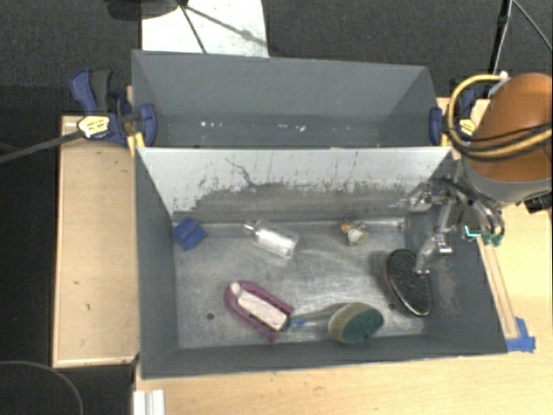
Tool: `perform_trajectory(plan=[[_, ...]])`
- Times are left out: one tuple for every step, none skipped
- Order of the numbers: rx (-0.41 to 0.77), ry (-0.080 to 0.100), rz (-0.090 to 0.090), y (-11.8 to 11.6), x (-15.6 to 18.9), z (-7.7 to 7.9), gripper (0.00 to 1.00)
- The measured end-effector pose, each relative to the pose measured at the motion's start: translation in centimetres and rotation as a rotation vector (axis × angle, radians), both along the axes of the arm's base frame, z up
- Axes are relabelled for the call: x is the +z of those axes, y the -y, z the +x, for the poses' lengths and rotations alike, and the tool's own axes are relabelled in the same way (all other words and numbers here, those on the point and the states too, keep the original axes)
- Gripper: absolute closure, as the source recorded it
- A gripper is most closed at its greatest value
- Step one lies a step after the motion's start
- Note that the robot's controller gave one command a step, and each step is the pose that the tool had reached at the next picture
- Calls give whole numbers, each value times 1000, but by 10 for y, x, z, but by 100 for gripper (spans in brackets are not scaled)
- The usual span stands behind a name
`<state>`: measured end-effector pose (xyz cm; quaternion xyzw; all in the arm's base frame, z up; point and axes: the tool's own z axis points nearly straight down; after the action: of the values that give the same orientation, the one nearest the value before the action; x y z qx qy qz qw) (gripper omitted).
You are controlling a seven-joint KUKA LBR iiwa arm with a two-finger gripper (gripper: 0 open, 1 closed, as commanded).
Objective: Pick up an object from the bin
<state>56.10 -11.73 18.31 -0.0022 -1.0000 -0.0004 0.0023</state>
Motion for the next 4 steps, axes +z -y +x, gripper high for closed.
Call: perform_trajectory(plan=[[132,19,-1,-117,-111,-22,0],[18,8,-4,-42,-81,-74,0],[645,10,9,-7,-71,13,0],[346,7,6,22,-111,-1,0]])
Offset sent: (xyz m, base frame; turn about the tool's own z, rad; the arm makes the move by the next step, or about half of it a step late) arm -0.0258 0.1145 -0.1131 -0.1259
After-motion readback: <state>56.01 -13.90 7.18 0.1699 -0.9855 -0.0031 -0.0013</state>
